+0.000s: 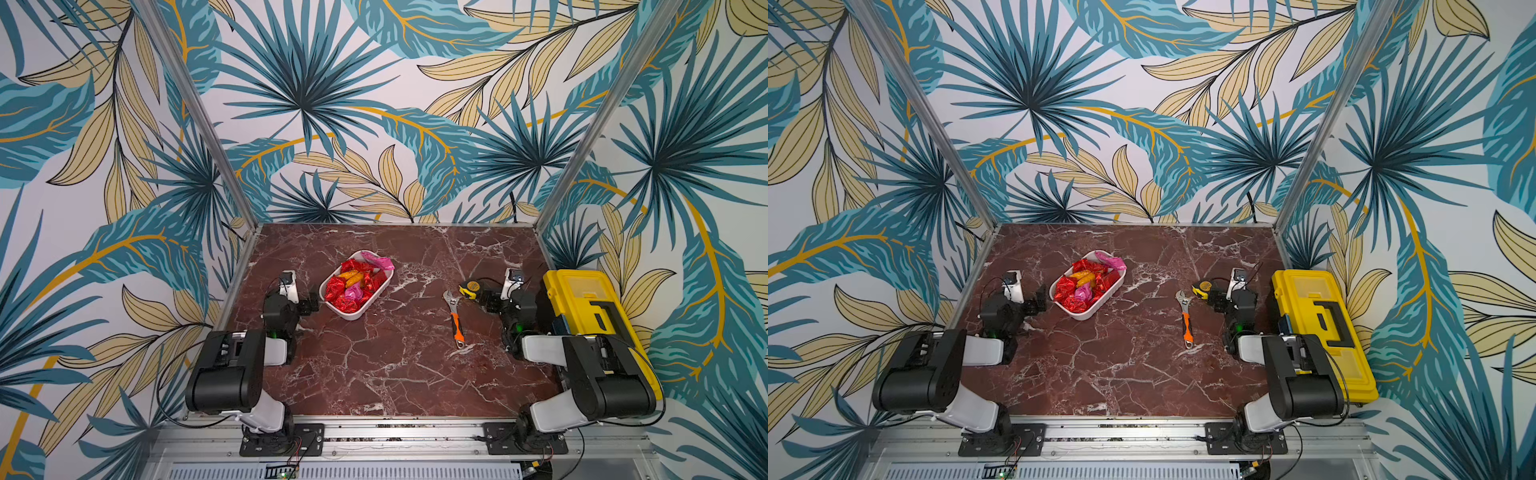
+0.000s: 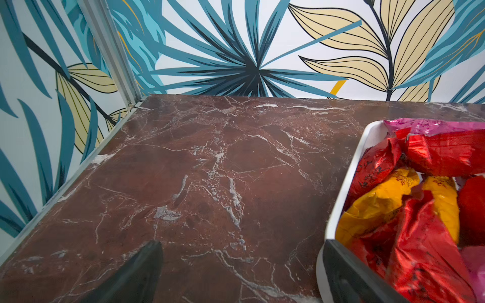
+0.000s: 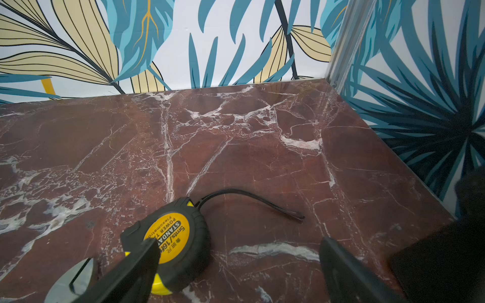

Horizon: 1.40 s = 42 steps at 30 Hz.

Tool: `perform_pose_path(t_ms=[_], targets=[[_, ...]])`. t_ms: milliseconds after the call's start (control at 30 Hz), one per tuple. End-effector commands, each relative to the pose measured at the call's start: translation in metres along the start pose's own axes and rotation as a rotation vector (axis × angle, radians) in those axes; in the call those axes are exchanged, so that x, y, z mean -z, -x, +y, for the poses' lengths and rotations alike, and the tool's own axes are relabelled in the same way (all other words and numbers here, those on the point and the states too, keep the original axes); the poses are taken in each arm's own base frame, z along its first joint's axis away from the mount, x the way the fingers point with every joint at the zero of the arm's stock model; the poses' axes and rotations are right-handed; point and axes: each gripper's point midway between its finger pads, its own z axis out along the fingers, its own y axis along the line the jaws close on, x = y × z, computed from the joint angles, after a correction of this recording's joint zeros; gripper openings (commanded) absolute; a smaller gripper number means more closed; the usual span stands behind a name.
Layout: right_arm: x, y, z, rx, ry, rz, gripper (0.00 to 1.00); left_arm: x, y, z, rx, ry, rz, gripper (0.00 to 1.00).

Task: Take the tea bags out of the storage box
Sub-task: Pick up the tea bag from the storage box.

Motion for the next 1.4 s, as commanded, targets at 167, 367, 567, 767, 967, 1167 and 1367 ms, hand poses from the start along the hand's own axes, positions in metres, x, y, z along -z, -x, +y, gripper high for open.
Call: perform_pose_path(t_ms=[167, 367, 567, 767, 967, 1167, 1367], targets=[[0.002, 0.003, 0.001, -0.004, 0.006, -0.01, 0.99, -0.005, 0.013, -0.002, -0.013, -0.008, -0.035, 1.0], [0.002, 0.003, 0.002, -0.005, 0.006, -0.011, 0.99, -0.005, 0.014, 0.0, -0.009, 0.004, -0.036, 1.0], [0.002, 0.003, 0.001, -0.006, 0.007, -0.011, 0.99, -0.003, 0.015, 0.001, -0.004, 0.009, -0.044, 1.0], [0.031, 0.034, 0.001, -0.005, 0.025, -0.082, 0.99, 0.022, 0.042, 0.018, 0.041, 0.109, -0.113, 1.0], [0.074, 0.086, -0.032, -0.28, -0.11, -0.213, 0.99, 0.056, 0.09, 0.028, 0.19, 0.176, -0.155, 1.0], [0.084, 0.063, -0.015, -0.388, -0.033, 0.025, 0.99, 0.076, 0.104, 0.019, 0.403, 0.143, -0.031, 1.0], [0.088, 0.049, 0.044, -0.503, 0.258, 0.229, 0.97, 0.089, 0.085, -0.011, 0.6, 0.01, 0.105, 1.0]])
